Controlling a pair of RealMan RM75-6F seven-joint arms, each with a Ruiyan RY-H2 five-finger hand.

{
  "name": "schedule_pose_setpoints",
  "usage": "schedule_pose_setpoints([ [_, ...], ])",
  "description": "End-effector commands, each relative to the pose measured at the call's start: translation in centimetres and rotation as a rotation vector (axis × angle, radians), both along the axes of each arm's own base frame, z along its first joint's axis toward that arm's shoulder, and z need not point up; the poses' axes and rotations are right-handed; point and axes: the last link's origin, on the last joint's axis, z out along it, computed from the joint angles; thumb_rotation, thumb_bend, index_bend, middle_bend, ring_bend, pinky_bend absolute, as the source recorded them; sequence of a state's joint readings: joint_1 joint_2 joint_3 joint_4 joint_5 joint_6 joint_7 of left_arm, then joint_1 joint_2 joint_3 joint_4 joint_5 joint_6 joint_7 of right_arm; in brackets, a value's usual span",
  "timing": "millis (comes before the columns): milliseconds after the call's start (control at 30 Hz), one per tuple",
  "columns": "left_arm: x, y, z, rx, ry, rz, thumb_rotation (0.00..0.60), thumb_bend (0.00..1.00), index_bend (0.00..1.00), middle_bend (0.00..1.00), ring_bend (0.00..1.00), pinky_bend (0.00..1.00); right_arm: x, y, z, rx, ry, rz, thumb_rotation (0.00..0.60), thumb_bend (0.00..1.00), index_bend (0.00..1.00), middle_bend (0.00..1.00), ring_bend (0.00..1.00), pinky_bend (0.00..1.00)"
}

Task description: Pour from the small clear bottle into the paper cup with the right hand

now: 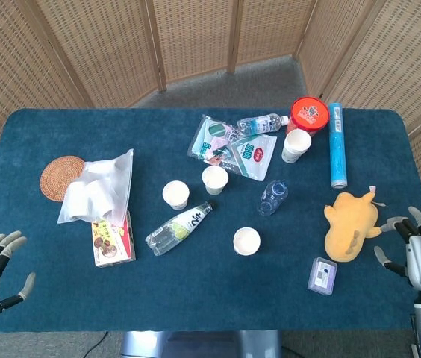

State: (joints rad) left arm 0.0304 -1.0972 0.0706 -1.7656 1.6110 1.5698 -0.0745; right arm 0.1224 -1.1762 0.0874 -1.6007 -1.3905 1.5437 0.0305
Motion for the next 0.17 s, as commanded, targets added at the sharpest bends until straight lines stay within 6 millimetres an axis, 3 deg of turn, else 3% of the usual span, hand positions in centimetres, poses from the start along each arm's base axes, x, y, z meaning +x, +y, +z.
schedule_pose_setpoints([
  [33, 0.00, 0.02, -0.04, 0.000, 0.000, 0.000, 0.306, 0.46, 0.13, 0.12, 0.00, 0.00, -0.11, 0.08, -0.03, 0.002, -0.006, -0.009, 0.600, 0.30, 0.43, 0.37, 0.12, 0.00],
  [167, 0.05, 0.14, -0.06, -0.001, -0.001, -0.004, 0.308, 0.46, 0.13, 0.12, 0.00, 0.00, -0.26, 0.14, -0.05, 0.003, -0.001, -0.020, 0.600, 0.30, 0.43, 0.37, 0.12, 0.00],
])
